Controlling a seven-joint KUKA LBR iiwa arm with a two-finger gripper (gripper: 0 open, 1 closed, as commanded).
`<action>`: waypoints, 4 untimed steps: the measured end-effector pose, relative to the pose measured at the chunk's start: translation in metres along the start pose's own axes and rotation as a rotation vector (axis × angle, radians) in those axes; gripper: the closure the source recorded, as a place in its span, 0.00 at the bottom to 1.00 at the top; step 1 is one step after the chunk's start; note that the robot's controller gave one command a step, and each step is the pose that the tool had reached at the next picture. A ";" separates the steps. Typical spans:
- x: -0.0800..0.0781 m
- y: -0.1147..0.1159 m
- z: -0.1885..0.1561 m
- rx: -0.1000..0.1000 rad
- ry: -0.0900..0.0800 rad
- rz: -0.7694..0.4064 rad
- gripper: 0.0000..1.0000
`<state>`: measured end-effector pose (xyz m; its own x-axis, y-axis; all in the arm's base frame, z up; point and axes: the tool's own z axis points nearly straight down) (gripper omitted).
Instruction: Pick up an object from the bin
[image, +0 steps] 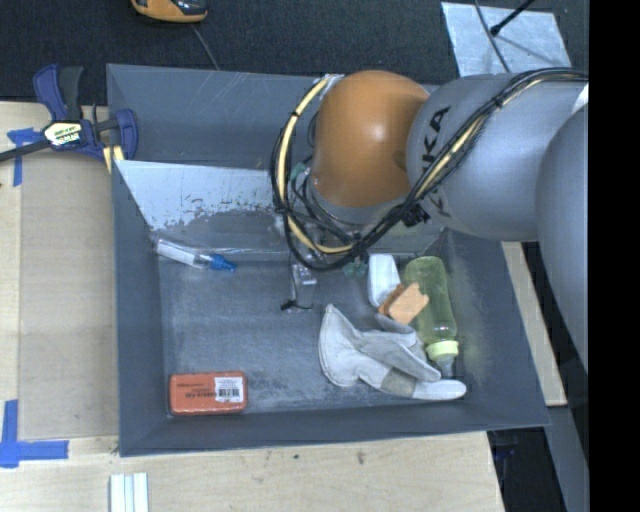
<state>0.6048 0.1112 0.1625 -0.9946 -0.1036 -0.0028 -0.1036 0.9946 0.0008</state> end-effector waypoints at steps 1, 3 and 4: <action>0.006 -0.014 -0.007 0.006 0.001 -0.062 0.00; 0.029 -0.056 -0.004 0.001 0.000 -0.084 0.00; 0.016 -0.067 0.004 0.002 -0.001 -0.064 0.00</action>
Offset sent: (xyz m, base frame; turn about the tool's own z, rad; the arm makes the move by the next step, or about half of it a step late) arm -0.0099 -0.0632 0.0096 0.0412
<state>0.5956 0.0432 0.1587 -0.9859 -0.1674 -0.0033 -0.1674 0.9859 -0.0016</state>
